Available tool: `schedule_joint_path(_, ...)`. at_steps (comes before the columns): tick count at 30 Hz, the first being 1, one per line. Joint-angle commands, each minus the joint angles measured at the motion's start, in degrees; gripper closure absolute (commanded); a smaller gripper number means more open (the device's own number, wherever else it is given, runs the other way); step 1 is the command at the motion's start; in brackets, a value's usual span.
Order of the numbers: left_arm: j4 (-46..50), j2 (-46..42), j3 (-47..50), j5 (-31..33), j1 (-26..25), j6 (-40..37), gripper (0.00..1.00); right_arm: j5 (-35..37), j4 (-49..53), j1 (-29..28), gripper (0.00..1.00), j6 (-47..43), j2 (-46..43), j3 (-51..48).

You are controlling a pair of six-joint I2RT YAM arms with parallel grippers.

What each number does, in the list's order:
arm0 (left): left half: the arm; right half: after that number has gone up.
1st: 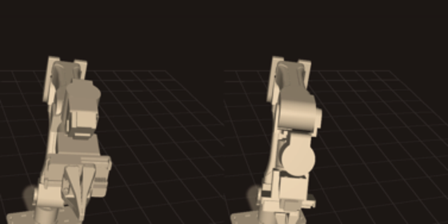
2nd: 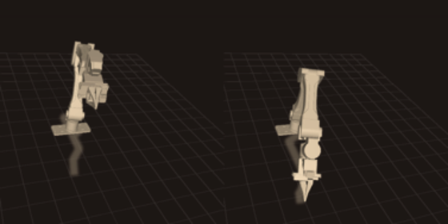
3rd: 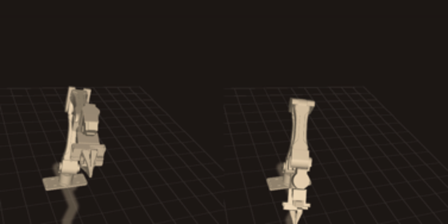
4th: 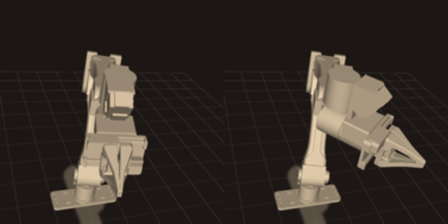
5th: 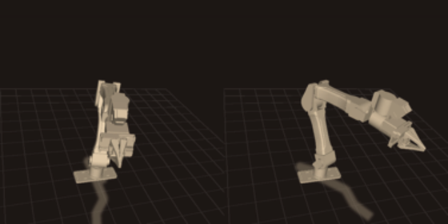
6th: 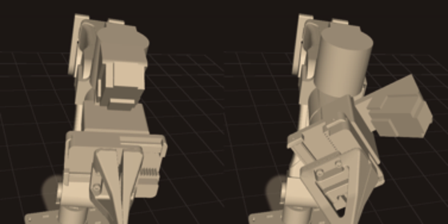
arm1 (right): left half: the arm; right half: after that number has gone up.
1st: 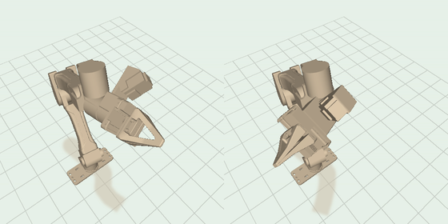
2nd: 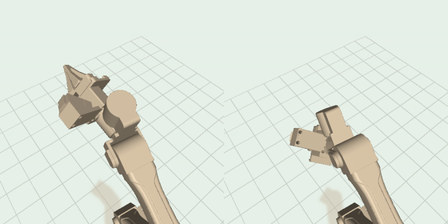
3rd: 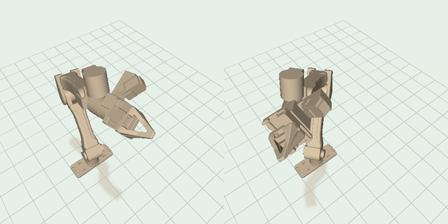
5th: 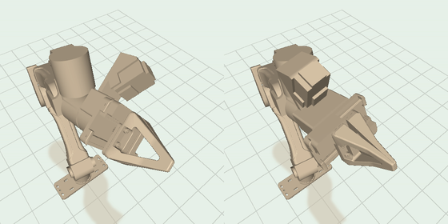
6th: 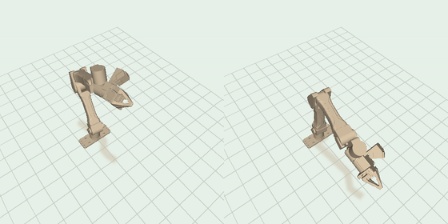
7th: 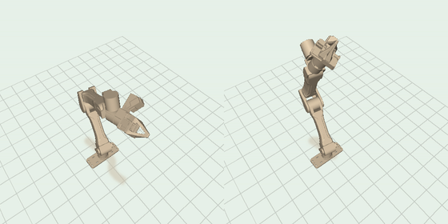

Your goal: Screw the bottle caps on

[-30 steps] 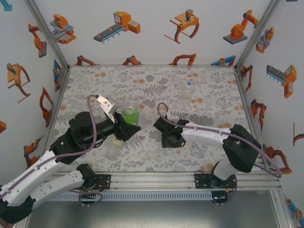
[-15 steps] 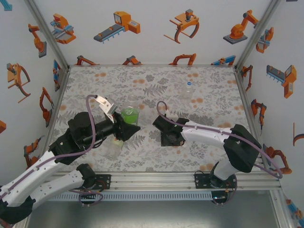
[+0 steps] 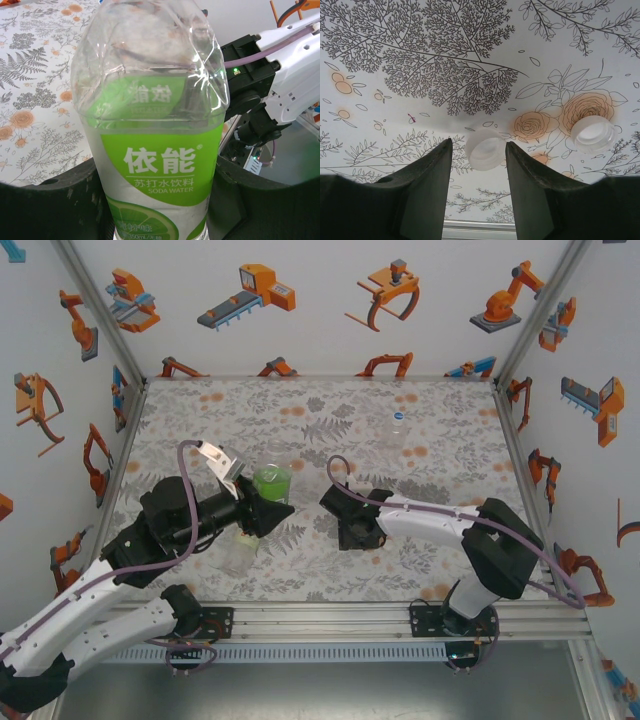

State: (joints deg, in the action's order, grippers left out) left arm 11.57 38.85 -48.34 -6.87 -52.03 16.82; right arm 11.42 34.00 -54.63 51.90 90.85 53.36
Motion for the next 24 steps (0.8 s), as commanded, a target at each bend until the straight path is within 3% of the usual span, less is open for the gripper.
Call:
schedule_joint_path(1,-1.12,-0.37,-0.09,0.28,0.44,0.75,1.0,-0.27,-0.12,-0.37,0.54,0.57,0.67,-1.03)
schedule_joint_path(8,-1.16,-0.38,-0.09,0.28,0.51,0.93,1.0,-2.09,-2.24,-0.39,0.61,1.47,1.04,-2.54)
schedule_joint_path(15,-1.16,-0.51,0.21,0.55,0.53,0.92,1.0,-4.85,-6.35,-0.06,0.81,2.47,-1.03,-3.16)
schedule_joint_path(24,-1.88,0.92,-0.17,-0.1,0.61,0.7,1.0,-20.04,-33.37,5.14,0.88,5.58,-5.24,-15.92)
